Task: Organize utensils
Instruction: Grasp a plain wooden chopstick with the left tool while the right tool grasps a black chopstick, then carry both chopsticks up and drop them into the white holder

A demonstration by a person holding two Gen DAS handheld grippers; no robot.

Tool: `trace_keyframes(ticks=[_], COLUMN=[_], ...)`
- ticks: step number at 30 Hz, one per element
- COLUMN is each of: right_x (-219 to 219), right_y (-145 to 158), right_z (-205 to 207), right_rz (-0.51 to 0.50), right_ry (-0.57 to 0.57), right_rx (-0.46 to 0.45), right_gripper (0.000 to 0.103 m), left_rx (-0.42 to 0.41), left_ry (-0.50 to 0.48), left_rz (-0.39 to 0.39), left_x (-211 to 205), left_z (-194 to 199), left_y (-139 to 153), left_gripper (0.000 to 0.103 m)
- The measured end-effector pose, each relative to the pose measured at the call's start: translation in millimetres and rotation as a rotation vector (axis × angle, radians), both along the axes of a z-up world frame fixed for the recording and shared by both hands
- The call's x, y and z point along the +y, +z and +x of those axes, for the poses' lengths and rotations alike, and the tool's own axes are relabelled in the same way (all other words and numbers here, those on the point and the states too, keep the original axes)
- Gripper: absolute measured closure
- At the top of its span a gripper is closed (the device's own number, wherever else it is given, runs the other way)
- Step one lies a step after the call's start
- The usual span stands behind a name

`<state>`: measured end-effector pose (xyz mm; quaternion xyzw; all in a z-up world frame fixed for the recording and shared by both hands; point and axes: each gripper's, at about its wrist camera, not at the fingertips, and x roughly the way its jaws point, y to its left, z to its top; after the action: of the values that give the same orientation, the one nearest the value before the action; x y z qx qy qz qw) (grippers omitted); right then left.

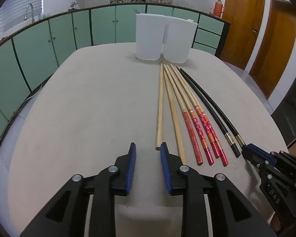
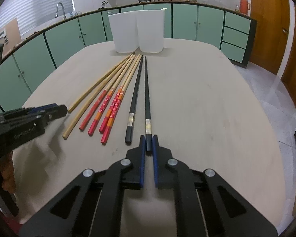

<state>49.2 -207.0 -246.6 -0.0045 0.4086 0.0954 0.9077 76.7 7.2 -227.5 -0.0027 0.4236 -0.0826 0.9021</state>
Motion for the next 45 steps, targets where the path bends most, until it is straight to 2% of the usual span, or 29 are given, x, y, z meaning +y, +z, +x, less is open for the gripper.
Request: trace_keyframes(ticks=[12,15,21,27,33,40,45], right_x=[-13.6,-16.3,-17.5,-19.9,-24.8,-34.2,-37.2], right_y=[13.5,18.1,28.8,47.6,75.0,117.5,146.0], right_z=[-1.2,-2.2,-4.9,-4.2,4.1,24.8,50.1], right_rz=[0.061,0.069,0.067,0.053,0.052,0.064,0.091], right_ry=[-0.043,-0.049,-0.053,-0.05,-0.053,-0.043,-0.021], right_rx=[-0.039,-0.054,-0.09,-0.141,-0.201,-0.275,-0.285], right_gripper=[0.097,0.097,0.097,0.097,0.097,0.097,0.097], left_rx=[-0.008,-0.016,-0.041,-0.11,-0.211,-0.323,-0.382], left_ry=[0.002,0.012,0.01,0.005,-0.006,-0.008,-0.001], left_rz=[0.007,0.013,-0.017,-0.035,-0.052,-0.087,-0.106], left_x=[-13.1,-14.7,-13.0,-9.5,-5.6,-2.1,-0.9], left_z=[13.4,13.3,10.0,3.0,-1.2,11.7,31.8], left_y=[-4.0,-5.5,1.7,28.8,70.2,116.9,143.5], left_gripper=[0.078,0.094,0.097,0.097,0.097,0.097,0.097])
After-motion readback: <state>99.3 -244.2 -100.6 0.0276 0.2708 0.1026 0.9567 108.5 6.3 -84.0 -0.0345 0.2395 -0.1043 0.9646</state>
